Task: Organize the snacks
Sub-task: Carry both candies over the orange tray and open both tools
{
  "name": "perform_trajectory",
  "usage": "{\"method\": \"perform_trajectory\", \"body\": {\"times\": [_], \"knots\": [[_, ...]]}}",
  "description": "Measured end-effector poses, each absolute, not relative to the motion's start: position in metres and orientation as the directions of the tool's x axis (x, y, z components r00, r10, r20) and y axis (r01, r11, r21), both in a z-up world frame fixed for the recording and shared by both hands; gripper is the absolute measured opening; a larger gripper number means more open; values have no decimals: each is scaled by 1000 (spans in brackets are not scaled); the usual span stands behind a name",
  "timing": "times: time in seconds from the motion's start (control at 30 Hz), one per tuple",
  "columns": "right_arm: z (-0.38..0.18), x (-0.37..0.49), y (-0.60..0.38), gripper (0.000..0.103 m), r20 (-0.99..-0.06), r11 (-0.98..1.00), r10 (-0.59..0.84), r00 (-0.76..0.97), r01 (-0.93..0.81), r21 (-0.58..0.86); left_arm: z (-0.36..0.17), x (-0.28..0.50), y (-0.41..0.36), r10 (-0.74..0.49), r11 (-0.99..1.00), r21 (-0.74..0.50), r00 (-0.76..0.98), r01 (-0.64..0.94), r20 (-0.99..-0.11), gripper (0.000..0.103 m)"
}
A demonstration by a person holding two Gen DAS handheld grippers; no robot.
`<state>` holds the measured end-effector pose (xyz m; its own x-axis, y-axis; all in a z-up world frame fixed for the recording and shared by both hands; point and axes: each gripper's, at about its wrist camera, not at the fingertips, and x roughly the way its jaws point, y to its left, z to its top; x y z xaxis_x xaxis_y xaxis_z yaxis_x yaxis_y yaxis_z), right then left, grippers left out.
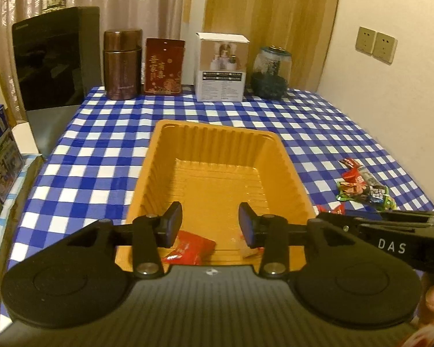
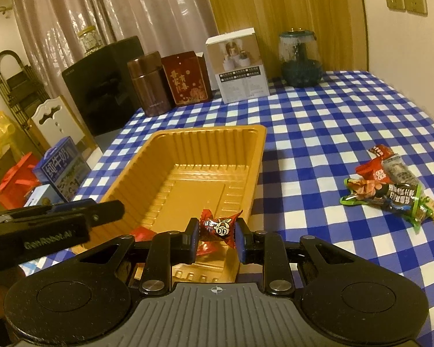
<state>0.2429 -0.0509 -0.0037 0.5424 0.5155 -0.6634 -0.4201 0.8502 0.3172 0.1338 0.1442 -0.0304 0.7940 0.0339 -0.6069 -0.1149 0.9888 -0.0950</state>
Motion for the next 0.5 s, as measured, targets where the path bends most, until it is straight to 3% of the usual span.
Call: {"method": "perform_trajectory", "body": {"times": [0.5], "knots": [[1, 244, -42, 27, -628, 818, 569, 531, -444, 366, -28, 123, 159, 64, 980, -113, 790, -166, -610, 39]]}}
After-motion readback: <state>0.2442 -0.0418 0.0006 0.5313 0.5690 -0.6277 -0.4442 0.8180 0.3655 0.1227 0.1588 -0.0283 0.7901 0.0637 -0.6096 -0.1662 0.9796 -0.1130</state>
